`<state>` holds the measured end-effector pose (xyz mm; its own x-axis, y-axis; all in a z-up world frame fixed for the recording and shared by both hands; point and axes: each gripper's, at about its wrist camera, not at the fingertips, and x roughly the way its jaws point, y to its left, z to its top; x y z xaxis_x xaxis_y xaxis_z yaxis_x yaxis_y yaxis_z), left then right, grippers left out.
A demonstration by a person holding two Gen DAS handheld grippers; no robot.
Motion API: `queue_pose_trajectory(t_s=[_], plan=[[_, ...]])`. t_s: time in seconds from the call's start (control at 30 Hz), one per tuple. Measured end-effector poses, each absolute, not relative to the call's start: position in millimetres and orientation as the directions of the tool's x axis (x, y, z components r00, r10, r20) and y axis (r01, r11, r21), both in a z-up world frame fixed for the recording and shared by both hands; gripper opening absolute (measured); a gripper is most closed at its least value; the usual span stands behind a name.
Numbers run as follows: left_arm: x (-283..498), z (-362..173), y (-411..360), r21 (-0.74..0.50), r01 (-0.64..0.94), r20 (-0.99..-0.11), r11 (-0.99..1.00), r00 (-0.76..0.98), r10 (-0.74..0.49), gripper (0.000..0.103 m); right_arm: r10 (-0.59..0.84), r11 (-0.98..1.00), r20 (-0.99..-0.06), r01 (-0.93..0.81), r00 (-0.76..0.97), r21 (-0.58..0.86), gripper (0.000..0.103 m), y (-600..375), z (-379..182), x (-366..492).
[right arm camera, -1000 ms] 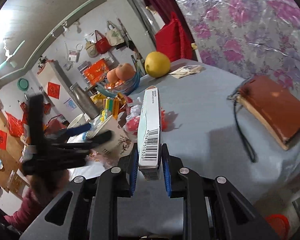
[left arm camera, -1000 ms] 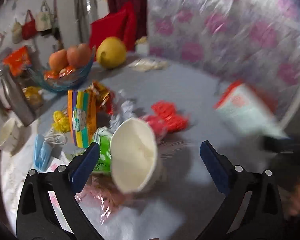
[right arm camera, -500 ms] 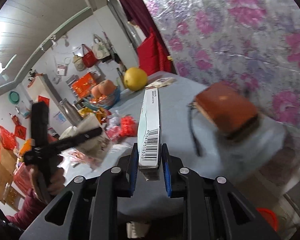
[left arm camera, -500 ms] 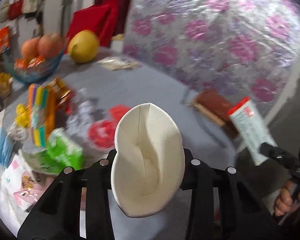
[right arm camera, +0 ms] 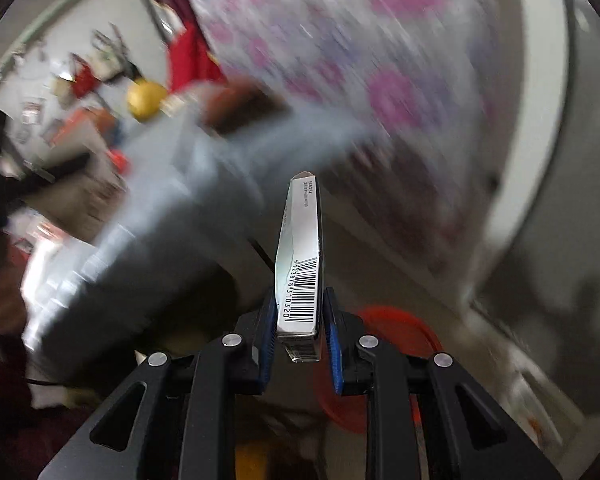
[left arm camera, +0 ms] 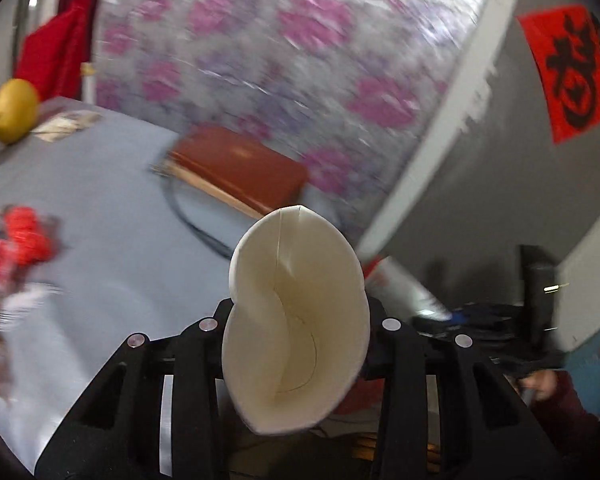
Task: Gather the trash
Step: 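Carry both items down to the red wastebasket and open both tools to drop them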
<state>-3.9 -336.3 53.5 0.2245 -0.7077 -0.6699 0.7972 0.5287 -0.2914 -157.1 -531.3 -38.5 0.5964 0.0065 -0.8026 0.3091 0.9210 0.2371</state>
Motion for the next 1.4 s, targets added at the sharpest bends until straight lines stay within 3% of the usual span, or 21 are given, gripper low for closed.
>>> queue_pose_trajectory(t_s=[0.2,0.27,0.3,0.33,0.47,0.57,0.63,0.8,0.83,1.4], plan=[[-34.9,12.1,-397.7,-0.294,0.841,-0.746,0.455,0.095,-0.659,0.04,0.117,0.855,-0.897,0.417,0.426,0.309,0.024,-571.6,-150.3,-169.3],[-38.7,-4.4,-413.6,-0.297,0.848,-0.773,0.439,0.056,-0.632,0.04,0.108,0.837,-0.923,0.468,0.369,0.285,0.032,-580.7,-179.8,-171.1],[-43.1,-15.0,-423.4,-0.297,0.854,-0.788,0.427,0.033,-0.614,0.04,0.119,0.816,-0.924,0.494,0.363,0.299,0.044,-587.1,-189.5,-175.1],[-45.9,-23.4,-431.8,-0.295,0.859,-0.8,0.418,0.017,-0.599,0.04,0.131,0.796,-0.916,0.51,0.38,0.326,0.046,-593.9,-192.1,-180.5],[-53.3,-53.1,-462.6,-0.316,0.867,-0.832,0.385,-0.058,-0.551,0.04,0.059,0.779,-0.896,0.541,0.439,0.317,0.048,-616.5,-167.9,-196.5],[-62.0,-75.1,-488.0,-0.331,0.873,-0.852,0.359,-0.112,-0.512,0.042,-0.01,0.746,-0.868,0.582,0.496,0.325,0.056,-641.8,-145.8,-209.9],[-68.1,-81.8,-498.5,-0.327,0.878,-0.862,0.35,-0.125,-0.491,0.045,-0.037,0.725,-0.85,0.6,0.526,0.339,0.057,-655.6,-134.9,-217.2],[-72.3,-78.7,-507.8,-0.295,0.884,-0.871,0.362,-0.093,-0.482,0.082,-0.05,0.71,-0.822,0.598,0.568,0.371,0.057,-666.3,-127.4,-226.2],[-72.2,-74.7,-506.9,-0.278,0.887,-0.871,0.369,-0.071,-0.486,0.084,-0.05,0.713,-0.817,0.594,0.574,0.373,0.057,-664.8,-125.1,-225.9],[-35.6,11.0,-412.4,-0.178,0.81,-0.767,0.558,0.241,-0.594,0.093,-0.057,0.85,-0.731,0.417,0.68,0.321,0.062,-597.7,-39.8,-189.3]])
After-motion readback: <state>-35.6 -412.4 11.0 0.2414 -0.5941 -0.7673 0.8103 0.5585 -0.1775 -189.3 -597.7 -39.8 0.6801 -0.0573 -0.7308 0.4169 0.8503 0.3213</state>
